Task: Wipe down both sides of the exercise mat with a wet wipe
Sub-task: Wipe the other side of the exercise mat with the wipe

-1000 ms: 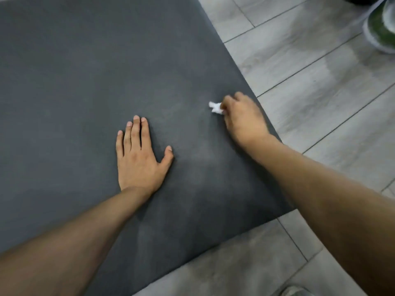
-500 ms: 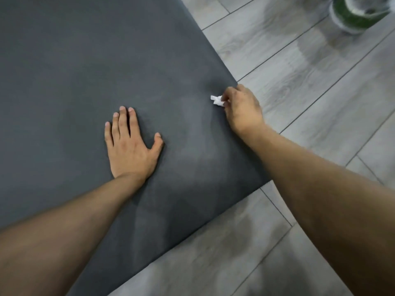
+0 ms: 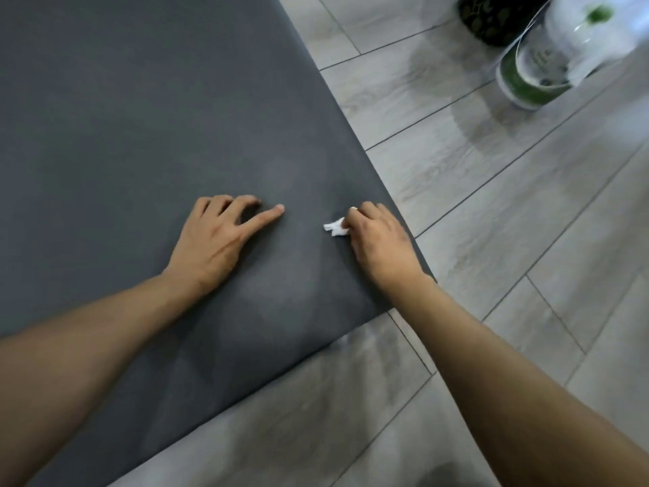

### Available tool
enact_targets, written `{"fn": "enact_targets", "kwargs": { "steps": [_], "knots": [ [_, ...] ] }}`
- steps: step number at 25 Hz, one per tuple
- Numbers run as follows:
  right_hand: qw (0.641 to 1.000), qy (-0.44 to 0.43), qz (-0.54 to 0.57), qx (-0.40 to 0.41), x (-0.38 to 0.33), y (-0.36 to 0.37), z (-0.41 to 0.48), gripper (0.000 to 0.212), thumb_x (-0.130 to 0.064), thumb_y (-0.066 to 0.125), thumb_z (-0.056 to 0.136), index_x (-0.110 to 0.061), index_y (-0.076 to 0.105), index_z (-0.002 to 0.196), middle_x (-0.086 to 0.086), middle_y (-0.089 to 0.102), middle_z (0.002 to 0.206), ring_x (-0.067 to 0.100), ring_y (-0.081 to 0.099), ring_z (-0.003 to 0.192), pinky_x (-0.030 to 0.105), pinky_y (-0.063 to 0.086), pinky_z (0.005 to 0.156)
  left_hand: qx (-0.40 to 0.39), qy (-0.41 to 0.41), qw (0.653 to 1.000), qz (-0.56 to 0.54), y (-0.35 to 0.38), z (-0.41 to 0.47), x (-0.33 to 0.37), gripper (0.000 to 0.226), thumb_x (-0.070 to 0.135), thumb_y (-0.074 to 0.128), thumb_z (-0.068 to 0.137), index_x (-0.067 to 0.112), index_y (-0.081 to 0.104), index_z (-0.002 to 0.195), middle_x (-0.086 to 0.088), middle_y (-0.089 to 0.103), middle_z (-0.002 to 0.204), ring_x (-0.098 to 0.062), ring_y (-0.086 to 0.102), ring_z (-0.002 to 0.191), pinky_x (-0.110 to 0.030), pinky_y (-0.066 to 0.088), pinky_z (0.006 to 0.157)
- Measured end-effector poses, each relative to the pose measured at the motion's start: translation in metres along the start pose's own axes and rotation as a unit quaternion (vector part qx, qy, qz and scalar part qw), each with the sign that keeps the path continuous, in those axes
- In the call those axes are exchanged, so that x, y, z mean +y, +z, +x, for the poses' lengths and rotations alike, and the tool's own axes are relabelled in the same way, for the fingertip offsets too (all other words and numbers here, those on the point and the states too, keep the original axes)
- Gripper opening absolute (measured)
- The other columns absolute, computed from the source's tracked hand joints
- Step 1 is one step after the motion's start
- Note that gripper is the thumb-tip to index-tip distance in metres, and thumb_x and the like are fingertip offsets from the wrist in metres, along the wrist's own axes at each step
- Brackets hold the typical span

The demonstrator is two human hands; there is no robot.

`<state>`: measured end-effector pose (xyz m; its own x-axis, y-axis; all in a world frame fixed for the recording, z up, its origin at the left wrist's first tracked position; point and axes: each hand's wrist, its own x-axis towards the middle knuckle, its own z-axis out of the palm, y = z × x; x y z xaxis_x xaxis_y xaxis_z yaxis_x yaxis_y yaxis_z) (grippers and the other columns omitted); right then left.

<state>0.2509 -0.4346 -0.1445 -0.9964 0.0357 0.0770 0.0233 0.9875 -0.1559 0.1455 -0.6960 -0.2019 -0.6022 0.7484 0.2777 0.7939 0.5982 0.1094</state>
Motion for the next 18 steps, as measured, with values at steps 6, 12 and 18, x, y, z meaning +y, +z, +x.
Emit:
{"fn": "enact_targets", "kwargs": {
  "steps": [6,12,18],
  "knots": [
    [0.993,0.091,0.066,0.026,0.033,0.000,-0.072,0.018,-0.005,0.062,0.090,-0.019,0.067,0.100,-0.001,0.062,0.105,0.022,0.057,0.100,0.033,0.049,0.081,-0.078,-0.104,0.991,-0.016,-0.001,0.039,0.061,0.049,0.050,0.049,0.087,0.017,0.060,0.122,-0.010,0.047,0.152,-0.038,0.049,0.129,-0.054,0.038,0.105],
    [0.995,0.064,0.051,0.059,0.042,0.013,0.021,0.010,-0.008,0.058,0.092,-0.012,0.066,0.098,0.006,0.063,0.100,0.027,0.056,0.094,0.038,0.048,0.079,-0.109,-0.166,0.980,-0.018,0.022,0.035,0.079,0.083,0.077,0.027,0.089,0.032,0.028,0.159,0.003,0.012,0.171,-0.027,0.008,0.158,-0.058,0.001,0.125],
    [0.999,0.023,0.034,0.003,0.032,0.018,0.149,0.018,-0.009,0.053,0.090,-0.010,0.067,0.102,0.013,0.061,0.103,0.032,0.055,0.100,0.036,0.040,0.077,-0.096,-0.173,0.980,-0.031,0.023,0.036,0.079,0.082,0.077,0.032,0.089,0.032,0.031,0.157,0.005,0.016,0.171,-0.026,0.011,0.158,-0.057,0.004,0.126]
  ]
}}
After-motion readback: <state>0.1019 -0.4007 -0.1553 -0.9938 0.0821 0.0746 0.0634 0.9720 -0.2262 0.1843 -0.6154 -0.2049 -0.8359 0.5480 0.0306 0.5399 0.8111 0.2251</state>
